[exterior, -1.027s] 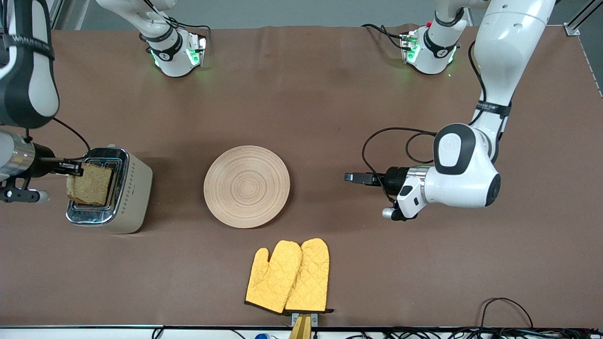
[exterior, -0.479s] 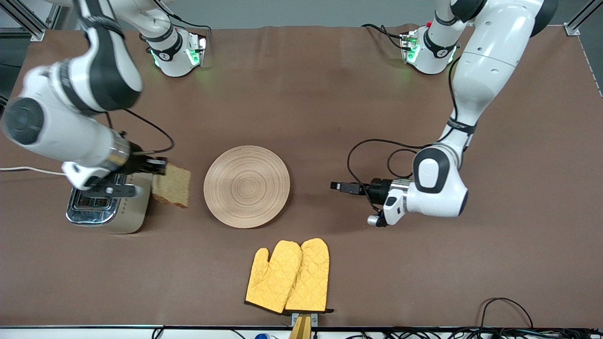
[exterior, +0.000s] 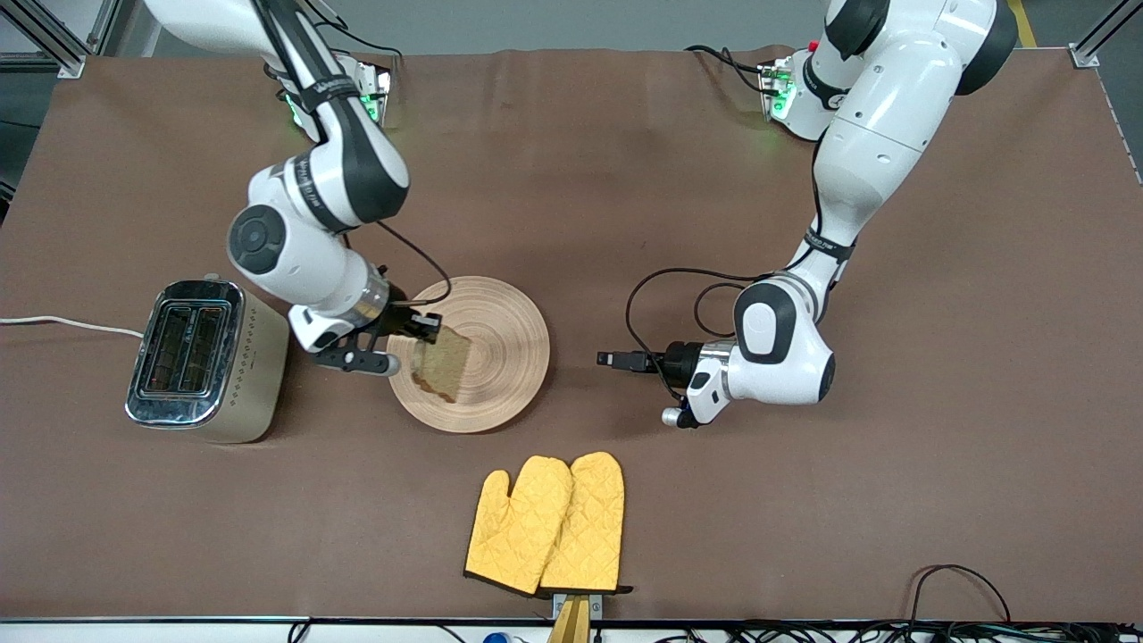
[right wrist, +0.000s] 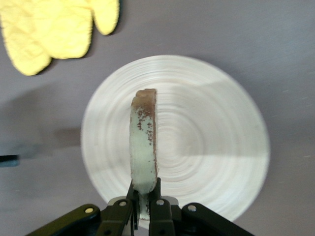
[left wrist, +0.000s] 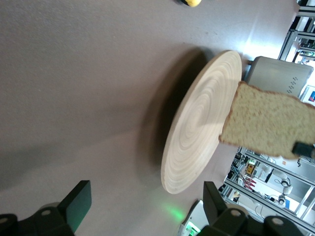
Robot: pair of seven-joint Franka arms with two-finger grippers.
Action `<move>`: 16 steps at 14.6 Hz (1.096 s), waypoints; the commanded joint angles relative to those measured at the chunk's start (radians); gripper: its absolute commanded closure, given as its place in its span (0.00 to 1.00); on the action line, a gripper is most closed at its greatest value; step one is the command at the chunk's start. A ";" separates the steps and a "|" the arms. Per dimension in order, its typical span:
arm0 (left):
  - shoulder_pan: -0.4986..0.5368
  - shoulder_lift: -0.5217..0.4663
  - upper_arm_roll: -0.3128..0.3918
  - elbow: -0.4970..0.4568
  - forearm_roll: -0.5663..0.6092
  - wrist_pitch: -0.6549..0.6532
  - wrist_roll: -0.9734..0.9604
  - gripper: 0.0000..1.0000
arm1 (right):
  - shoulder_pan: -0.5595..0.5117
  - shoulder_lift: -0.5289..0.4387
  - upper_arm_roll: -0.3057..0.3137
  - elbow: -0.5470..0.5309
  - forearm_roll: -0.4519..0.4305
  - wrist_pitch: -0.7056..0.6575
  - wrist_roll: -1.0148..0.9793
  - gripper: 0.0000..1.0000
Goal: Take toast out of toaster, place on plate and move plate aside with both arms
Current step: 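Lower the toast onto the wooden plate and open the right gripper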
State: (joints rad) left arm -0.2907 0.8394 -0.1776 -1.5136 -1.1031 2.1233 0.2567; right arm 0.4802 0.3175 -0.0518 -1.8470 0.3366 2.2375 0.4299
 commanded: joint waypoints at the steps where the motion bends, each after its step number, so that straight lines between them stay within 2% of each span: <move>1: -0.012 0.013 0.004 0.024 -0.018 0.023 0.016 0.00 | 0.047 0.018 -0.011 -0.015 0.035 0.033 0.058 1.00; 6: -0.007 0.013 0.004 0.023 -0.018 0.023 0.016 0.00 | 0.104 0.092 -0.011 -0.017 0.032 0.037 0.081 1.00; 12: -0.010 0.021 0.004 0.024 -0.020 0.030 0.016 0.00 | 0.078 0.092 -0.020 -0.076 0.001 0.027 -0.011 0.96; 13: -0.010 0.023 0.004 0.023 -0.021 0.030 0.016 0.00 | 0.064 0.089 -0.020 -0.090 -0.001 0.027 -0.020 0.84; 14: -0.010 0.023 0.004 0.023 -0.032 0.032 0.016 0.00 | 0.058 0.089 -0.020 -0.093 -0.001 0.027 -0.019 0.48; 15: -0.012 0.023 0.004 0.024 -0.040 0.032 0.018 0.00 | 0.057 0.089 -0.020 -0.094 -0.001 0.027 -0.013 0.04; 16: -0.018 0.023 0.003 0.024 -0.041 0.033 0.018 0.00 | 0.057 0.086 -0.020 -0.094 -0.001 0.022 -0.013 0.00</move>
State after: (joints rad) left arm -0.2924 0.8510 -0.1771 -1.5057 -1.1147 2.1401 0.2568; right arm 0.5434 0.4155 -0.0850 -1.9151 0.3420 2.2472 0.4221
